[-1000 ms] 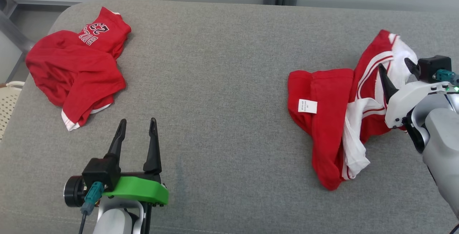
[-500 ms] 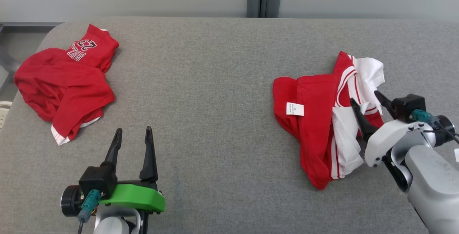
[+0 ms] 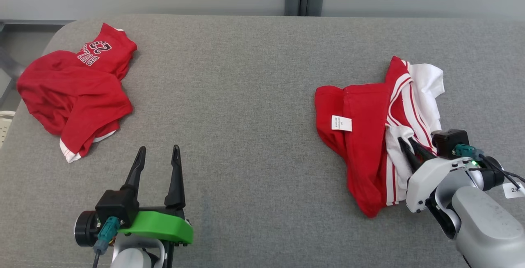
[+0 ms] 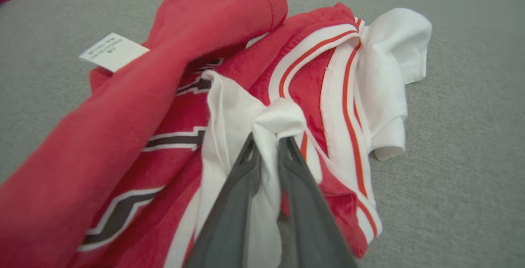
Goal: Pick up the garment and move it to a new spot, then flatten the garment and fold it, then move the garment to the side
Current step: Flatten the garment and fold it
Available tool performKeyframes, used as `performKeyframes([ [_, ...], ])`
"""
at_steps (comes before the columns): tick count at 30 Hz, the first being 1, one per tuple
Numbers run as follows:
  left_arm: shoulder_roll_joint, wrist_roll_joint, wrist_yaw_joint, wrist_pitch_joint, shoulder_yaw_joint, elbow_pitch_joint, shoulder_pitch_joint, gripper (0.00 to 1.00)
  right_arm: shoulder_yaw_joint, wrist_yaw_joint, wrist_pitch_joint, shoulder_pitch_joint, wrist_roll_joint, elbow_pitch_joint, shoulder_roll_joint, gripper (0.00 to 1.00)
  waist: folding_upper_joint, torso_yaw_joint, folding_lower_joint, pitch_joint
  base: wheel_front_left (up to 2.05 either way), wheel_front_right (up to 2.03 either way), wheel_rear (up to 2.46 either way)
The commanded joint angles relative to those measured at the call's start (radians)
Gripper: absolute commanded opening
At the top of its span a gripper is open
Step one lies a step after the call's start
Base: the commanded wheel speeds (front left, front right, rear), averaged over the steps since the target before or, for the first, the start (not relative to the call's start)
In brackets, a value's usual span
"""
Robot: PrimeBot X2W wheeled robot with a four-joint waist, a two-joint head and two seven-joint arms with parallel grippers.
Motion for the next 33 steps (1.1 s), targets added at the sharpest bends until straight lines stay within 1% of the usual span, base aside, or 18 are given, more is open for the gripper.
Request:
performKeyframes([
  [1, 0.001, -0.003, 0.003, -0.001, 0.003, 0.001, -0.004, 1.00, -0.008, -0.002, -0.011, -0.007, 0.003, 0.009, 0.009, 0.00, 0.0000, 0.001, 0.0000, -0.003, 0.00, 0.00, 0.00],
  [4, 0.001, -0.001, 0.006, -0.001, 0.011, 0.001, 0.013, 1.00, -0.038, -0.002, -0.046, -0.001, -0.003, 0.010, 0.002, 0.00, 0.0000, -0.008, 0.0000, -0.013, 0.00, 0.00, 0.00],
  [8, 0.001, -0.008, 0.004, -0.001, 0.015, 0.003, 0.025, 1.00, -0.115, -0.002, -0.083, 0.069, 0.004, -0.048, -0.001, 0.00, 0.0000, -0.027, 0.0000, -0.030, 0.00, 0.00, 0.00],
  [13, 0.002, -0.014, 0.006, -0.001, 0.011, -0.003, 0.027, 1.00, -0.263, -0.002, -0.090, 0.237, -0.003, -0.184, 0.003, 0.00, 0.0000, -0.054, 0.0000, -0.036, 0.00, 0.00, 0.00],
  [16, 0.002, -0.012, 0.007, -0.001, 0.014, -0.005, 0.025, 1.00, -0.343, -0.002, -0.090, 0.346, -0.010, -0.238, 0.031, 0.00, 0.0000, -0.066, 0.0000, -0.032, 0.00, 0.00, 0.00],
  [17, 0.002, -0.011, 0.006, -0.001, 0.016, -0.007, 0.025, 1.00, -0.368, -0.002, -0.090, 0.379, -0.015, -0.257, 0.044, 0.07, 0.0000, -0.070, 0.0000, -0.031, 0.00, 0.00, 0.00],
  [18, 0.002, -0.010, 0.006, -0.001, 0.017, -0.008, 0.024, 1.00, -0.386, -0.002, -0.090, 0.398, -0.025, -0.272, 0.049, 0.33, 0.0000, -0.072, 0.0000, -0.029, 0.00, 0.00, 0.00],
  [19, 0.002, -0.008, 0.005, -0.001, 0.017, -0.009, 0.022, 1.00, -0.406, -0.002, -0.090, 0.419, -0.033, -0.290, 0.057, 0.84, 0.0000, -0.074, 0.0000, -0.027, 0.00, 0.00, 0.00],
  [20, 0.002, -0.007, 0.004, -0.001, 0.017, -0.009, 0.020, 1.00, -0.420, -0.002, -0.091, 0.433, -0.041, -0.306, 0.066, 1.00, 0.0000, -0.075, 0.0000, -0.026, 0.00, 0.00, 0.00],
  [23, 0.002, -0.005, 0.002, -0.001, 0.018, -0.008, 0.015, 1.00, -0.466, -0.002, -0.091, 0.459, -0.085, -0.380, 0.086, 1.00, 0.0000, -0.075, 0.0000, -0.025, 0.00, 0.00, 0.00],
  [27, 0.002, -0.002, -0.001, -0.001, 0.017, -0.003, 0.010, 1.00, -0.496, -0.002, -0.082, 0.450, -0.137, -0.484, 0.097, 1.00, 0.0000, -0.062, 0.0000, -0.029, 0.00, 0.00, 0.00],
  [30, 0.002, -0.007, 0.000, -0.001, 0.016, -0.002, 0.007, 1.00, -0.478, -0.002, -0.040, 0.413, -0.169, -0.550, 0.098, 1.00, 0.0000, -0.048, 0.0000, -0.029, 0.00, 0.00, 0.00],
  [33, 0.002, -0.012, 0.001, -0.001, 0.011, -0.001, 0.005, 1.00, -0.435, -0.002, 0.008, 0.370, -0.200, -0.582, 0.089, 1.00, 0.0000, -0.031, 0.0000, -0.028, 0.00, 0.00, 0.00],
])
